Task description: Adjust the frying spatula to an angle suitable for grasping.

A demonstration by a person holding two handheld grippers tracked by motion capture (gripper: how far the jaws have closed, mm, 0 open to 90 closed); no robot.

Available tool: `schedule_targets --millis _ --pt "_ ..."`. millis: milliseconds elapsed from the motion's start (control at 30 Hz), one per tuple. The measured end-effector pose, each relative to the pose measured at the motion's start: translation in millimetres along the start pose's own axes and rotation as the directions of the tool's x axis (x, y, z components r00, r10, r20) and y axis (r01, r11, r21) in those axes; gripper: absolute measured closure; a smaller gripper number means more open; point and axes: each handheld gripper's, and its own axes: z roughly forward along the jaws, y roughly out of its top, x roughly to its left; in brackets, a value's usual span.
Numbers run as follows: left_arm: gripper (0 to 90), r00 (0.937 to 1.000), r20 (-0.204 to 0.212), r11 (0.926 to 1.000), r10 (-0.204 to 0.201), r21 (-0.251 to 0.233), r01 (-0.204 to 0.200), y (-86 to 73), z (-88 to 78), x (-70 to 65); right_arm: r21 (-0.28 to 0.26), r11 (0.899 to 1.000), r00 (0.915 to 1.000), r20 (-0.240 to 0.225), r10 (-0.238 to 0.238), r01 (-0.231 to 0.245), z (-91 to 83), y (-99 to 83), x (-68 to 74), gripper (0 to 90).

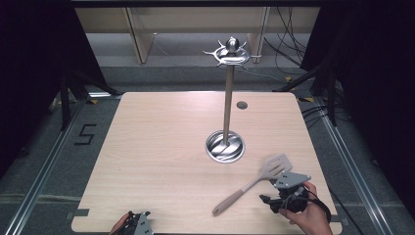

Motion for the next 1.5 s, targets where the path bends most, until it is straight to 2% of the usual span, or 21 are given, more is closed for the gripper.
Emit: schedule_targets --millis 100,200,267,300,367,467,533,633,700,800,867,900,1000,1033,1167,1233,1267,1300,1333,1367,1500 --pt "17.9 1.0 -0.006 0.9999 0.006 0.011 -0.006 0.4 -1.0 -0.3 0.006 0.999 0.9991 -0.012 -0.04 0.04 6.1 9.4 -0.1 35.7" --pt "17.9 0.9998 -0.016 1.0 0.006 0.008 -0.006 -0.1 -2.0 0.5 0.042 0.997 0.9971 -0.036 -0.067 0.069 13.2 19.3 1.2 35.7" --pt "17.8 0.9998 -0.018 1.0 0.004 0.006 -0.004 -0.3 -2.4 0.6 0.087 0.99 0.9931 -0.042 -0.109 0.113 18.3 25.3 2.1 35.7" --pt "17.9 0.9998 -0.018 1.0 0.005 0.006 -0.005 -0.4 -2.4 0.7 0.13 0.985 0.993 -0.042 -0.111 0.115 20.4 29.0 3.6 35.7" --pt "17.8 0.9999 -0.013 1.0 0.006 0.008 -0.006 -0.2 -1.9 0.4 0.134 0.983 0.9913 -0.055 -0.12 0.126 25.6 33.2 5.6 35.7" --pt "17.9 0.9999 -0.01 0.9999 0.009 0.008 -0.009 0.1 -2.0 -0.4 0.145 0.974 0.9831 -0.085 -0.162 0.173 33.3 39.0 9.5 35.5" --pt "17.8 0.9999 -0.008 1.0 0.008 0.002 -0.008 0.0 -1.3 -0.2 0.14 0.963 0.9686 -0.126 -0.214 0.231 38.9 44.9 10.3 35.5" --pt "17.9 0.9999 -0.011 0.9999 0.011 0.007 -0.011 0.2 -1.6 -0.1 0.136 0.958 0.9623 -0.142 -0.232 0.251 41.7 48.7 11.4 35.5" --pt "17.9 1.0 0.001 0.9999 -0.007 0.015 0.007 -0.1 -1.6 -1.2 0.132 0.958 0.9621 -0.134 -0.238 0.255 43.6 51.5 11.7 35.4" --pt "17.9 0.9999 -0.006 0.9999 0.013 0.01 -0.013 0.1 -2.1 -0.3 0.143 0.953 0.9578 -0.148 -0.246 0.267 47.8 54.7 12.0 35.4" --pt "17.9 0.9999 -0.006 0.9999 0.013 0.01 -0.013 0.3 -2.0 -0.5 0.161 0.951 0.9591 -0.148 -0.241 0.264 51.2 55.7 11.8 35.5" --pt "17.9 1.0 0.003 0.9999 -0.006 0.016 0.006 -0.1 -1.6 -1.7 0.169 0.945 0.955 -0.153 -0.254 0.279 52.6 56.2 11.1 35.4" --pt "17.9 0.9997 -0.023 0.9999 0.007 0.012 -0.006 0.3 -1.1 -1.4 0.183 0.94 0.9515 -0.167 -0.259 0.288 56.4 56.5 10.3 35.1" --pt "17.9 0.9999 -0.005 0.9998 -0.013 0.017 0.013 -0.1 -1.8 -2.4 0.184 0.941 0.952 -0.175 -0.252 0.283 57.2 56.8 10.4 33.9" --pt "17.9 0.9998 -0.005 0.9997 -0.017 0.018 0.017 -0.1 -1.6 -2.7 0.172 0.937 0.9408 -0.211 -0.265 0.303 60.7 59.1 10.3 33.5" --pt "17.9 0.9999 -0.013 0.9999 0.005 0.009 -0.005 0.4 -1.9 -1.4 0.189 0.936 0.9416 -0.22 -0.255 0.298 63.1 59.4 10.9 33.6" --pt "17.9 0.9997 -0.022 0.9999 0.005 0.012 -0.005 0.2 -1.1 -1.5 0.19 0.934 0.9386 -0.23 -0.257 0.302 64.1 59.5 10.8 33.5" --pt "17.9 0.9999 -0.013 0.9999 0.006 0.013 -0.006 0.2 -1.4 -1.2 0.175 0.925 0.9287 -0.223 -0.296 0.337 67.7 60.5 8.7 33.5" --pt "17.9 0.9998 -0.005 0.9997 -0.018 0.014 0.018 -0.4 -1.6 -2.9 0.191 0.929 0.9345 -0.231 -0.27 0.316 67.1 60.2 10.3 33.5" --pt "17.9 0.9999 -0.013 0.9997 -0.01 0.021 0.011 -0.3 -1.6 -2.7 0.189 0.927 0.9314 -0.234 -0.279 0.325 69.1 60.6 9.5 33.5" --pt "17.9 0.9999 -0.013 0.9999 0.005 0.009 -0.005 0.3 -1.9 -1.5 0.214 0.93 0.9388 -0.24 -0.247 0.299 69.6 60.6 11.9 33.6"
